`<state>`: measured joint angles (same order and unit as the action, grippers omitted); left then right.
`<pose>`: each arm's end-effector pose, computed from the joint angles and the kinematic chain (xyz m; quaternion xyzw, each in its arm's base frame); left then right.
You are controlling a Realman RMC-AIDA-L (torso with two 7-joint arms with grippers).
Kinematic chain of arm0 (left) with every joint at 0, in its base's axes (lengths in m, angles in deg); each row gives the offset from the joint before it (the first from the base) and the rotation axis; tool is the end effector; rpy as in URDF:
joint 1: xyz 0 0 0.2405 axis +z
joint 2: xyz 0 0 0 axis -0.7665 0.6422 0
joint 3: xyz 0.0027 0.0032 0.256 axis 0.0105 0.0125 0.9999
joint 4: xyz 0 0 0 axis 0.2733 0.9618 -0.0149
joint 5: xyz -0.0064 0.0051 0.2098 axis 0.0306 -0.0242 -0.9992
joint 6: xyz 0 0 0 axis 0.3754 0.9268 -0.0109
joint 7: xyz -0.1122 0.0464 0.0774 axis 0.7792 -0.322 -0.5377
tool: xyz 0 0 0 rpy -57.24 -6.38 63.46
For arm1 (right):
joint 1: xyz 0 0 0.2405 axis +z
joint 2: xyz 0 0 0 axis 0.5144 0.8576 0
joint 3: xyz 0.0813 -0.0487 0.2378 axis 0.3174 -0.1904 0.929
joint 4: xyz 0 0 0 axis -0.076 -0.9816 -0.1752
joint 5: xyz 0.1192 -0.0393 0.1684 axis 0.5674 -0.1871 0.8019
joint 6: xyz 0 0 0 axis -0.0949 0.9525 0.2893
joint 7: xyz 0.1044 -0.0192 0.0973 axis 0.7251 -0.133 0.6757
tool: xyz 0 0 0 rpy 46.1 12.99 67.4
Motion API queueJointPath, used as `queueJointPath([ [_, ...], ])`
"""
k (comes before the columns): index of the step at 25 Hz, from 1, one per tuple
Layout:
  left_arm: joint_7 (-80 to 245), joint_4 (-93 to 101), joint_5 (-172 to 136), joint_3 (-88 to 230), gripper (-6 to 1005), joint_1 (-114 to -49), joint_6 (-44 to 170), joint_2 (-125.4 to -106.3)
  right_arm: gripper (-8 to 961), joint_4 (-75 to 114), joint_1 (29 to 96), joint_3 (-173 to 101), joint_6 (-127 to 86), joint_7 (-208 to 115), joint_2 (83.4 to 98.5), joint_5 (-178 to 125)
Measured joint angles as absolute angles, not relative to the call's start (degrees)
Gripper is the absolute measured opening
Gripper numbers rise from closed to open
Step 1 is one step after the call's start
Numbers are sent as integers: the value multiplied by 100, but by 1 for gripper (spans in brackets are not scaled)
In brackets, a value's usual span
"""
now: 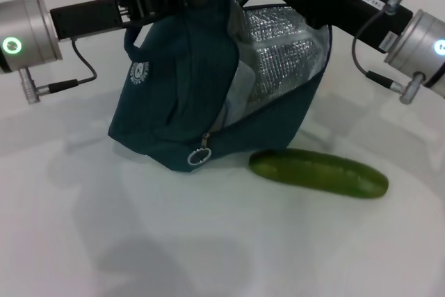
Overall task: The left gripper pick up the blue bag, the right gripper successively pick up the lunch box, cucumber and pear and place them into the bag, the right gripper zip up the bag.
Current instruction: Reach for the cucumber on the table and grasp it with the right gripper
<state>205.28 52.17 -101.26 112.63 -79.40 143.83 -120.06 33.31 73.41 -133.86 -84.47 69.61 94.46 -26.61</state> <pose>-0.2048 0.3573 0.0454 -0.8082 -0.4418 -0.3857 0.0542 0.1503 0.3883 -0.0407 0.6131 -0.5909 -0.5170 0.0876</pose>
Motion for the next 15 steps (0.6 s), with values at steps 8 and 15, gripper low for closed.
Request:
queueJointPath([
  [8,20395,5065,-10121,11034,47,-7936,14355,-11979,315,3334,6746,-12853,-9199,6449,9426,-2535],
  [15,20374,5034,-10121,10964,47,-7922,14330,-11963,419,3186,6435,-12560,-9945,5393,9305,-2585],
])
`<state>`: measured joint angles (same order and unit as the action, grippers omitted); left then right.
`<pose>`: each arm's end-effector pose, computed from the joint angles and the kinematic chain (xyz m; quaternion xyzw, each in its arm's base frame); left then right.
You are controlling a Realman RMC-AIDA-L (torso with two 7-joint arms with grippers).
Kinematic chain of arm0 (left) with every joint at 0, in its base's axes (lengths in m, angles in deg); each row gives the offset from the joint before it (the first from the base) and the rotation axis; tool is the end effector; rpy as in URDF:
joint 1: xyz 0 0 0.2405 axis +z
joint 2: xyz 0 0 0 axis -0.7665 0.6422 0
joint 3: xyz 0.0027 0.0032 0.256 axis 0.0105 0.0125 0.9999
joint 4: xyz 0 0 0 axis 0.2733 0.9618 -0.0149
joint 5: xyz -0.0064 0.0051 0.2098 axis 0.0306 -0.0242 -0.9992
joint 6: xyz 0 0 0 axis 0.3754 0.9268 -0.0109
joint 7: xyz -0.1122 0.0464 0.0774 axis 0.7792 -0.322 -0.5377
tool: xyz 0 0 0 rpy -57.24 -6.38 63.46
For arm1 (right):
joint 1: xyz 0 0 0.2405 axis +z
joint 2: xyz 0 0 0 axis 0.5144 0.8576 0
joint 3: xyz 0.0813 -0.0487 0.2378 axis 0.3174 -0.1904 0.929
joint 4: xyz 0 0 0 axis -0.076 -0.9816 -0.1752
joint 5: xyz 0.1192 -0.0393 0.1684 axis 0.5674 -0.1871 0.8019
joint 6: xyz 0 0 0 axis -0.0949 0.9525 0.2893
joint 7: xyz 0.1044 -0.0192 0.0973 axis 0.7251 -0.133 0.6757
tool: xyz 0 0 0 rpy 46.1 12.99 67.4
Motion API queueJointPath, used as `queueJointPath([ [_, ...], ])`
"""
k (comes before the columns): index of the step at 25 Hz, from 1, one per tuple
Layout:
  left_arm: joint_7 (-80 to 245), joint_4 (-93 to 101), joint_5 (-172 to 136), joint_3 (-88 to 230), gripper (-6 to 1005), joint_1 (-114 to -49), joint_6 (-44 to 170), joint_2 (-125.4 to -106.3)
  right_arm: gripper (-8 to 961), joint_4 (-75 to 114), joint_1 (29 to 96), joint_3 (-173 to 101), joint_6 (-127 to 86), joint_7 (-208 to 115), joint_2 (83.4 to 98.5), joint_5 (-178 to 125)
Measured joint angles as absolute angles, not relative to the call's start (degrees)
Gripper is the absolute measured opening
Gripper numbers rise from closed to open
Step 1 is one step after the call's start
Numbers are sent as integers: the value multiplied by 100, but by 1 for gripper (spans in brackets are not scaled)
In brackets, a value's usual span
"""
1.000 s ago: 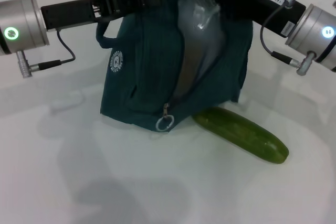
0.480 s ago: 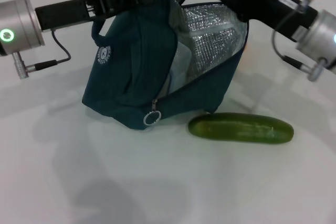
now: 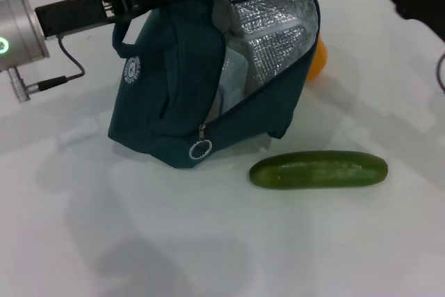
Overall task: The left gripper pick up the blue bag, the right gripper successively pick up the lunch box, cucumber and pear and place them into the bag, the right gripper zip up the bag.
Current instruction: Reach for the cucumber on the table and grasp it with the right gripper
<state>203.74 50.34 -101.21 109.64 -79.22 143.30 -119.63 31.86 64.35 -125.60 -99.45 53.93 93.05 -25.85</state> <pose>-0.2165 0.3592 0.0527 -0.7954 -0.4481 -0.4011 0.0757 0.1996 0.3557 0.0082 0.6255 -0.4753 -0.6185 0.0189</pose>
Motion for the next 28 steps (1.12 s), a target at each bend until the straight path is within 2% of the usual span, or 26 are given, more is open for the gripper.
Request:
queueJointPath([
  [3,20374,5034,-10118,10962,47,-7921,14297,-11963,458,3186,6277,-12485,-10144,4664,9154,-2626],
  [4,20374,5034,-10118,10958,47,-7921,14279,-11963,505,3188,6261,-12485,-10152,4550,9120,-2672],
  [8,20371,4976,-10118,10808,47,-7900,14255,-11987,693,3244,6328,-12468,-10171,3881,8710,-3417],
  [11,20320,4786,-10116,10735,47,-7918,14252,-11987,745,3258,6602,-12470,-10083,3656,8356,-4429],
  [19,20249,4645,-10115,10729,47,-7912,14199,-12003,883,3549,7122,-12461,-9928,3697,7767,-6046],
  [22,20224,4610,-10111,10729,47,-7911,14191,-11995,880,3981,7281,-12430,-9695,3844,7615,-6938],
  [24,20222,4605,-10111,10729,47,-7911,14189,-11990,878,4303,7375,-12249,-9576,4052,7584,-7691],
  [28,20222,4603,-10116,10730,47,-7917,14188,-11995,874,5092,7623,-11580,-9631,4809,7719,-9638],
])
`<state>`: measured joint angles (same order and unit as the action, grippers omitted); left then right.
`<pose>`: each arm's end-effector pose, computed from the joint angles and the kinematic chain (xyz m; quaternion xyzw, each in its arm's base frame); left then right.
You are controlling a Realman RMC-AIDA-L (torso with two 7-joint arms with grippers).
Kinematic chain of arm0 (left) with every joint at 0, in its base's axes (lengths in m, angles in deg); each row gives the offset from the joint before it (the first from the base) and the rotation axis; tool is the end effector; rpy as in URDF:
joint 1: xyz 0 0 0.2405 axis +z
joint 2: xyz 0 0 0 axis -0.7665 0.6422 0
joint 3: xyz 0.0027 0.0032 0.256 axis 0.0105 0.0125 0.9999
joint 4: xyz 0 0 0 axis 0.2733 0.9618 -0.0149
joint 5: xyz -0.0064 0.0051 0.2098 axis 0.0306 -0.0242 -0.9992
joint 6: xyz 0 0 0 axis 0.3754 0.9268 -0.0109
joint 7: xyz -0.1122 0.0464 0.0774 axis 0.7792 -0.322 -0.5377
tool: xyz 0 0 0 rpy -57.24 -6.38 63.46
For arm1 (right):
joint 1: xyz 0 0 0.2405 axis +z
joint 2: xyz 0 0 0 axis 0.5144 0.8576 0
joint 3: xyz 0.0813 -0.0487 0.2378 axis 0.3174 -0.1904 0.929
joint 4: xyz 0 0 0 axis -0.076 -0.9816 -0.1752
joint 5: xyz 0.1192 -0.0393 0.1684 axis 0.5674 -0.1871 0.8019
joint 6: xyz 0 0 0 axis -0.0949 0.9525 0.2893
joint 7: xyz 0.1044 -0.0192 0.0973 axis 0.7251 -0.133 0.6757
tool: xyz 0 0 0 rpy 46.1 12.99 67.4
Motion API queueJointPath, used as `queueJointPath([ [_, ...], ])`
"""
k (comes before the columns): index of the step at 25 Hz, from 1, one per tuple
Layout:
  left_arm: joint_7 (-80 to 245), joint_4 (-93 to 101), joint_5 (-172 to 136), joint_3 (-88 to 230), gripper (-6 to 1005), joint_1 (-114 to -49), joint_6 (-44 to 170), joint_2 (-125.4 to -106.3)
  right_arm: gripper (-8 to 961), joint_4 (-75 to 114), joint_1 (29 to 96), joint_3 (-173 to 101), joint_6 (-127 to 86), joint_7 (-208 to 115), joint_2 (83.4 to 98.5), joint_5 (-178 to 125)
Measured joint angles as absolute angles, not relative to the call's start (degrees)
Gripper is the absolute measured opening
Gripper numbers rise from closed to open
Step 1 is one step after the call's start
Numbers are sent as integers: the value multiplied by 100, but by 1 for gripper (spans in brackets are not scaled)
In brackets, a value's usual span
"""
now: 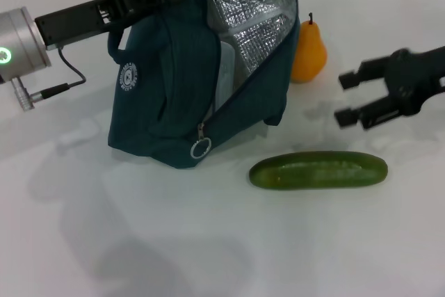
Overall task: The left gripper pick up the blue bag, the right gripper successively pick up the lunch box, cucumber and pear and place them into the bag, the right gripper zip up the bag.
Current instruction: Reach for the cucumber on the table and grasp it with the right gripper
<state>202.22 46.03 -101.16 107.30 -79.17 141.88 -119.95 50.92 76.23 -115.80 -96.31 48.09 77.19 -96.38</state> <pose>-0.2302 0.3585 0.0455 -0.7717 -0.4734 -0.4164 0.0843 0.1824 0.3907 0.0386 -0.9814 0.1578 0.1096 0.0005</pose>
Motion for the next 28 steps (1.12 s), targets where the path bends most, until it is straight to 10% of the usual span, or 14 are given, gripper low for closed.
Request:
queueJointPath([
  [16,20093,4447,-10165,10780,47,-8020,14122,-12011,870,7297,9024,-10500,-11078,6903,9330,-15113],
  [28,19989,4247,-10173,10791,47,-8156,14110,-12020,869,7167,9299,-11577,-10756,7106,9442,-15299],
])
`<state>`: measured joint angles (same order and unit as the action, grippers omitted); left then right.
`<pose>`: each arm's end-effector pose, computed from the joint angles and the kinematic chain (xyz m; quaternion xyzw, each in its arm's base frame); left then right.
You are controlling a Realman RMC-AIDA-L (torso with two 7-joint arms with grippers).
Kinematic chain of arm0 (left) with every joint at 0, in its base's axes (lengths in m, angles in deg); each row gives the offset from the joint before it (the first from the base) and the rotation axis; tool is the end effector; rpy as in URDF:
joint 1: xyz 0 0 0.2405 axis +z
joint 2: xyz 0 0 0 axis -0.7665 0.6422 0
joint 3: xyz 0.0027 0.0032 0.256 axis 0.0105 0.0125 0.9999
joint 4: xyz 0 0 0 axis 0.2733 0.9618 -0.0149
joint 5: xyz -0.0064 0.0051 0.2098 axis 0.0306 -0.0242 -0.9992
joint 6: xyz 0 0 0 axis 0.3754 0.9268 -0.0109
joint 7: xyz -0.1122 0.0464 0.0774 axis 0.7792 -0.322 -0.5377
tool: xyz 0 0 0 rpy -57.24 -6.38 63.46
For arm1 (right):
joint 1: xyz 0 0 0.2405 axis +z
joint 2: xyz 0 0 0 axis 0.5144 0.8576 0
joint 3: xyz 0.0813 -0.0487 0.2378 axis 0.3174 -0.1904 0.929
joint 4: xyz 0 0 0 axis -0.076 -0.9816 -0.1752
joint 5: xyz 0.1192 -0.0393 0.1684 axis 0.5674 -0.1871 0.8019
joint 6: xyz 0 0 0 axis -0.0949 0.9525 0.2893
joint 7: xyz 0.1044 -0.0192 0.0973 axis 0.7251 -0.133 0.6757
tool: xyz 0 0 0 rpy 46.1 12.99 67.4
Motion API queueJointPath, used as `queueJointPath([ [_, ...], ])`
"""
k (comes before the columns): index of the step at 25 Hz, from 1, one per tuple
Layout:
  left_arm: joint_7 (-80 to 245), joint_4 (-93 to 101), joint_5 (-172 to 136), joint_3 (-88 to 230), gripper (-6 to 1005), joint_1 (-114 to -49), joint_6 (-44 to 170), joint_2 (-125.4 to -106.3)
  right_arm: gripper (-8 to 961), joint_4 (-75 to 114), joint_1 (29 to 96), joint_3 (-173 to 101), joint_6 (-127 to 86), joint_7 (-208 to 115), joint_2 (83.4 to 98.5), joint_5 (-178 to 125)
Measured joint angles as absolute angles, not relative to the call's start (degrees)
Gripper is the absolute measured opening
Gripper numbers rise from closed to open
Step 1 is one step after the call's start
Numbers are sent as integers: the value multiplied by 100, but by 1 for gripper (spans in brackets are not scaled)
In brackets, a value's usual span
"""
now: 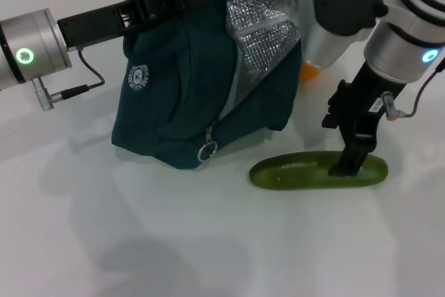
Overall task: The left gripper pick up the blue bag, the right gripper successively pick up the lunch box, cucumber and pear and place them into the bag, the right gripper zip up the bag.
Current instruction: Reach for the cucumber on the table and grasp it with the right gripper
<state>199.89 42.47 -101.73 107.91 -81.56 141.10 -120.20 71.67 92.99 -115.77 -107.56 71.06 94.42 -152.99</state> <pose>-0.2220 0.3637 0.0300 -0.7797 -0.4683 -0.4097 0.0700 0.0850 0.3785 -0.0386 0.9586 0.0096 0.2842 0.0127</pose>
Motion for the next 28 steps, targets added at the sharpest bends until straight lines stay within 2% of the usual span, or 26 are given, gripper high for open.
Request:
queueJointPath([
  [9,19982,4243,-10174,10782,47,-8134,14110,-12006,868,6780,9513,-12109,-10300,7132,9446,-14992],
  [28,19942,4240,-10173,10756,47,-8109,14110,-11997,782,6173,9570,-12837,-9565,7068,9446,-14377],
])
